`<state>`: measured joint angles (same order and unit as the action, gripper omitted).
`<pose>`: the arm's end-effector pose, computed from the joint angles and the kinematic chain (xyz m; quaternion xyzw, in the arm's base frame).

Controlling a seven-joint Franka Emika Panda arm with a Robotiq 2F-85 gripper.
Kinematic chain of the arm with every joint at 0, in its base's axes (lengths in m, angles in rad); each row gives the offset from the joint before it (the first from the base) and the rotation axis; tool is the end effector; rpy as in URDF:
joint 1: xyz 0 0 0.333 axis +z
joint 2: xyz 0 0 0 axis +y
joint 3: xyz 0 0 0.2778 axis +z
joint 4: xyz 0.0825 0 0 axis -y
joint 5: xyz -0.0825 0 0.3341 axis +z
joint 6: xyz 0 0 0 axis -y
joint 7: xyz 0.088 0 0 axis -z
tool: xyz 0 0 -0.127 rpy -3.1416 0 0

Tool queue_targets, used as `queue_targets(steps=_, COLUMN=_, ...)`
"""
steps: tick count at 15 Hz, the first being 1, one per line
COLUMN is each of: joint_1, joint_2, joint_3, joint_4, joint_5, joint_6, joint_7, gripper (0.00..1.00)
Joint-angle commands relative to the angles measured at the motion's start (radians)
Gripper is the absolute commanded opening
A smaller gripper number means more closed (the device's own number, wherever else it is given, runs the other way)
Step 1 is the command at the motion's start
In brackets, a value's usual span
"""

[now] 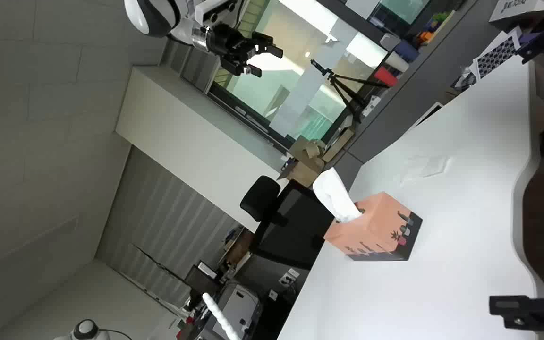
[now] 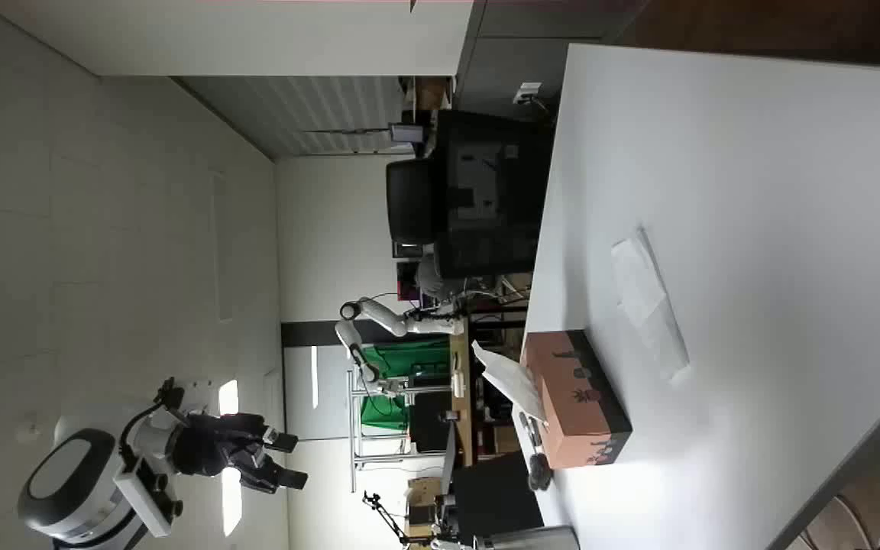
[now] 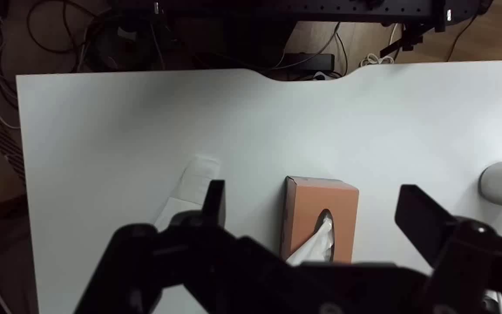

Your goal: Take two tissues from the tissue box and put them on the table

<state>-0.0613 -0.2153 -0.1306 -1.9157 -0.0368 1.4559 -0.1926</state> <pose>0.4088 -0.0884 0.5153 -0.9924 -0.0037 0.1214 0.0188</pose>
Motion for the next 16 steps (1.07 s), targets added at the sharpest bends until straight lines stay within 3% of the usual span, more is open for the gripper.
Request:
queue_targets(steps=1, joint_1=-0.006, joint_2=0.001, joint_3=0.006, joint_4=0.003, joint_5=0.001, joint_6=-0.001, joint_7=-0.001, gripper=1.00)
queue_targets(steps=10, joint_1=-0.006, joint_2=0.001, joint_3=0.006, joint_4=0.003, joint_5=0.001, joint_6=-0.001, joint_7=-0.001, gripper=1.00)
queue_targets(steps=13, joint_1=-0.016, joint_2=-0.005, joint_3=-0.005, joint_4=-0.041, joint_5=0.008, joint_6=0.167, joint_7=0.001, gripper=1.00)
queue_targets(steps=16, joint_1=-0.028, joint_2=0.074, joint_3=-0.026, joint_4=-0.063, joint_5=0.036, joint_6=0.385, joint_7=-0.035, gripper=1.00)
